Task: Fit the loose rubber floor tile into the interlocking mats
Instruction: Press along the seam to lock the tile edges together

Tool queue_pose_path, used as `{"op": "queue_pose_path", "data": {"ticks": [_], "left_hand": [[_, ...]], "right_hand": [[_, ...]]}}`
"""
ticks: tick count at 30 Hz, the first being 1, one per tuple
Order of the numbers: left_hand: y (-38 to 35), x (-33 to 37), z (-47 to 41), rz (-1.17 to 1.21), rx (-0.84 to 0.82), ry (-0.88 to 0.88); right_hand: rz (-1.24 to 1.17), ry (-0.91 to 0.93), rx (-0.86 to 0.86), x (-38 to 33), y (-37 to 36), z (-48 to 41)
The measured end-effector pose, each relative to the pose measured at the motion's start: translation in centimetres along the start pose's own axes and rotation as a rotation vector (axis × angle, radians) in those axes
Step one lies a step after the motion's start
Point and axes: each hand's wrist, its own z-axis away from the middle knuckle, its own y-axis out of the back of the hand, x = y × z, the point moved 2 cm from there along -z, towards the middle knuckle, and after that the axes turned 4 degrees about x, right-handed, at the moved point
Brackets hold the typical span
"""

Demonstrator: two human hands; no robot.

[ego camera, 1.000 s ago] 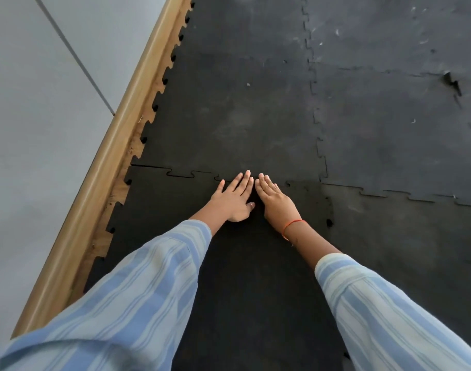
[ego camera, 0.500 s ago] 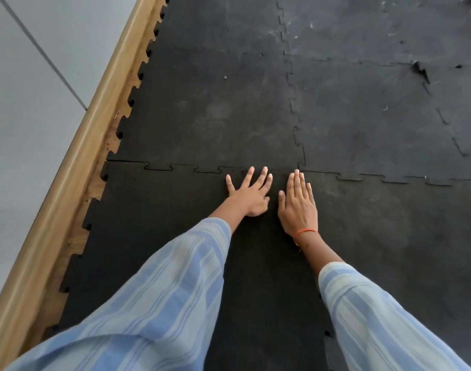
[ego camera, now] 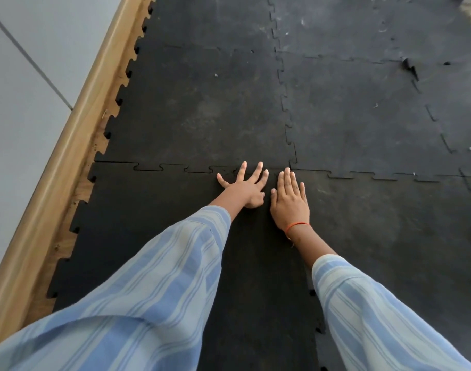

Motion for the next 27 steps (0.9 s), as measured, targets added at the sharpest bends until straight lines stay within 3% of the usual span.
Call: {"op": "queue_pose_path", "data": {"ticks": [3,7,12,22,27], "left_hand": [[0.0,0.2,0.4,-0.012,0.012,-0.004],[-0.8,0.7,0.8,-0.072,0.052,0.002],[-4.2,4.2,2.0,-0.086,0.044,-0.110],[-3.1,4.6,0.8,-0.088,0.001,-0.082],[-2.7,5.0,0.9,-0.090,-0.014,-0.071]], "right_hand": [[-0.020,-0.038,-0.089,1.3,0.9,0.5],[-0.056,-0.234,0.056,2.1,0.2,4.6],[-0.010,-0.162,0.165,2.2,0.3,6.2],[-0.072,-0.175,0.122,2.4,0.6,5.6],[-0.260,-0.162,0.102,3.2,0.9,6.5]]}}
